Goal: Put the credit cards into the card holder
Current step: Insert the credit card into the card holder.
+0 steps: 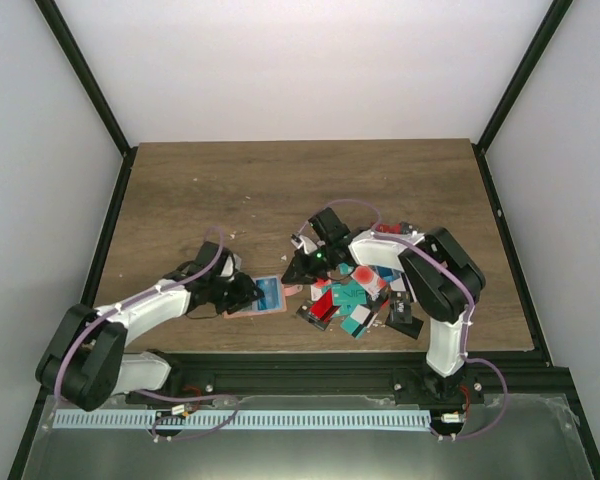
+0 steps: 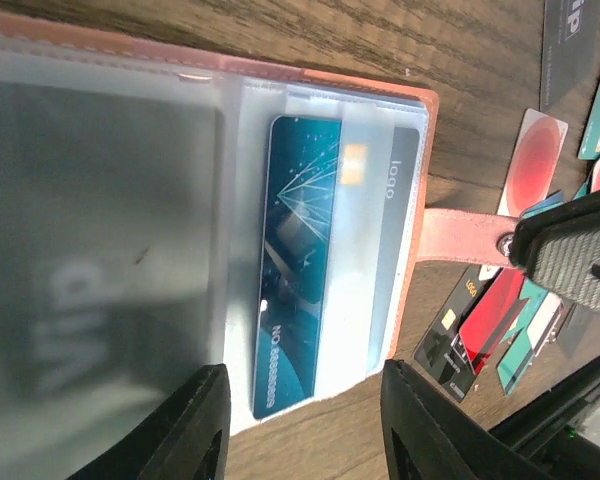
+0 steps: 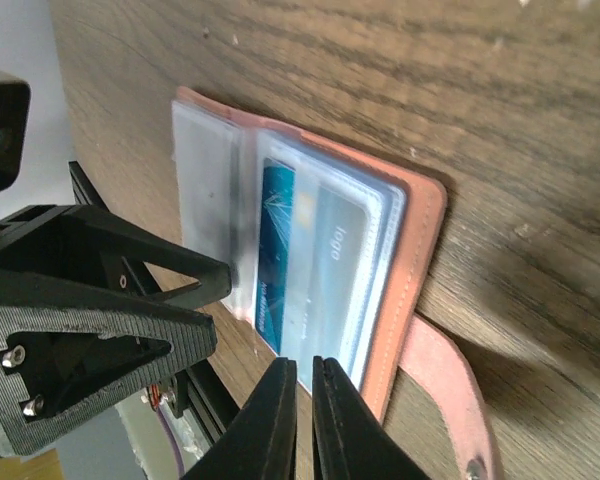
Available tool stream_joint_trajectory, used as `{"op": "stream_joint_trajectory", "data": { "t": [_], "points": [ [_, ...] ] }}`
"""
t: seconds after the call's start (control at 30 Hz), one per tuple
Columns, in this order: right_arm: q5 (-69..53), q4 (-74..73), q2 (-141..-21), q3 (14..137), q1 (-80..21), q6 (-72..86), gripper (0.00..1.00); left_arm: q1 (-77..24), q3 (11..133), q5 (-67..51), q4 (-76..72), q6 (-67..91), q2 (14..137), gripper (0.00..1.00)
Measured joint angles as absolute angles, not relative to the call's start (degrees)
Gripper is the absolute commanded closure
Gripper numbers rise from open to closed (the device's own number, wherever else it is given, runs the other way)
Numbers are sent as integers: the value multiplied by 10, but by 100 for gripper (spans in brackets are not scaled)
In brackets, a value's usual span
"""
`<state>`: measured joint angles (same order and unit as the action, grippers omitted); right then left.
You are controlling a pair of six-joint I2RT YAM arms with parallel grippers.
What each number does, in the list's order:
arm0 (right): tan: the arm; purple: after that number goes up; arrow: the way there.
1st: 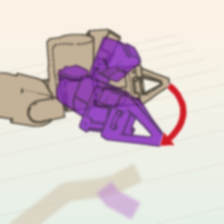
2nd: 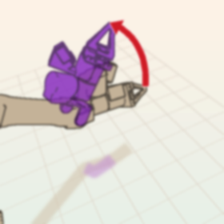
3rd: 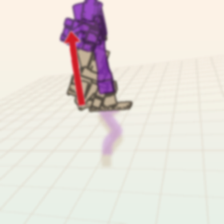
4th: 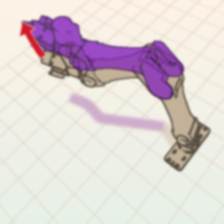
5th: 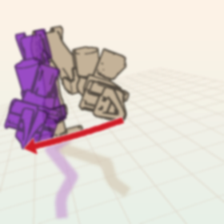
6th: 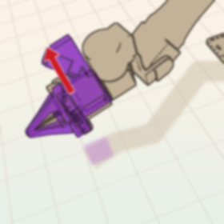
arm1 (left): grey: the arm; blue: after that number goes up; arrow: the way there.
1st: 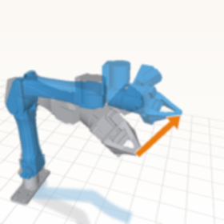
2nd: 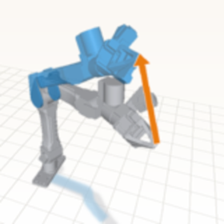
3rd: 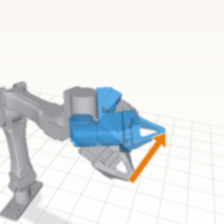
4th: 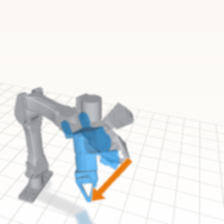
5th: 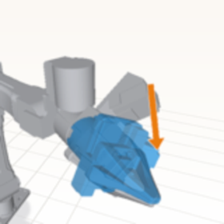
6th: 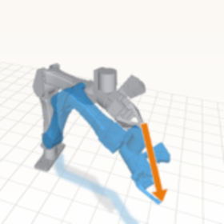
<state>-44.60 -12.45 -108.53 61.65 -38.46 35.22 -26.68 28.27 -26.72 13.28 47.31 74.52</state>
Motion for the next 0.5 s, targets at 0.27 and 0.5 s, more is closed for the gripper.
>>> {"op": "stream_joint_trajectory", "data": {
  "t": [0.27, 0.5],
  "points": [
    [-425, -166, -1061, 651, -385, 329, 75, -267, 329, -220, 241, 411, 698, 82],
    [-428, -171, -1053, 653, -385, 334, 70, -267, 334, -205, 267, 368, 703, 96]
  ]
}}
